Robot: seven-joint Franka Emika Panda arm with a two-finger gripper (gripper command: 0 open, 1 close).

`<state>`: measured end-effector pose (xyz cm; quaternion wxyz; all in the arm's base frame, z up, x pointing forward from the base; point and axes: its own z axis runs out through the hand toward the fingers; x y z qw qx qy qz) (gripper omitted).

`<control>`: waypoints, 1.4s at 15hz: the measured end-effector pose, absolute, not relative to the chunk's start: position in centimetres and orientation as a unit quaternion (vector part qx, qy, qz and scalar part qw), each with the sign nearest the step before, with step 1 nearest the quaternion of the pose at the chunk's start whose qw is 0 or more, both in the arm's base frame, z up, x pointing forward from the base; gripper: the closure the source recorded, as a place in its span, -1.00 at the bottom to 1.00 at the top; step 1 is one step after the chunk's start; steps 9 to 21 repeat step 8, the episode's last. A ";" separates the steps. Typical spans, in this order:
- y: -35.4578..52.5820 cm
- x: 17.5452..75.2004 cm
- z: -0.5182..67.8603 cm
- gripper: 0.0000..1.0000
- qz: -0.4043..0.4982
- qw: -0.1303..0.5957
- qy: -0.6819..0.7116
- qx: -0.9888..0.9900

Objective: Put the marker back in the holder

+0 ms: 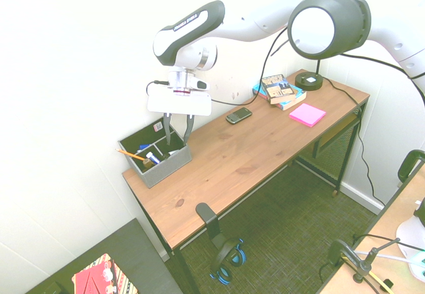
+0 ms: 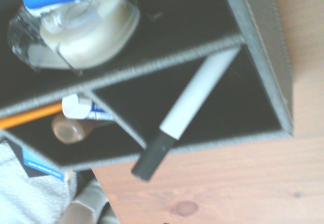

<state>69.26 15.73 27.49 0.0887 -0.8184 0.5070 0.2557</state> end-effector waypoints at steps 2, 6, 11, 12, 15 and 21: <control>14.2 67.2 31.5 -1.00 0.223 0.040 0.488 -0.843; 6.3 63.0 38.6 -1.00 0.140 -0.042 0.445 -0.883; 3.6 60.9 41.3 -1.00 0.094 -0.062 0.420 -0.900; 3.6 60.9 41.3 -1.00 0.094 -0.062 0.420 -0.900; 3.6 60.9 41.3 -1.00 0.094 -0.062 0.420 -0.900; 3.6 60.9 41.3 -1.00 0.094 -0.062 0.420 -0.900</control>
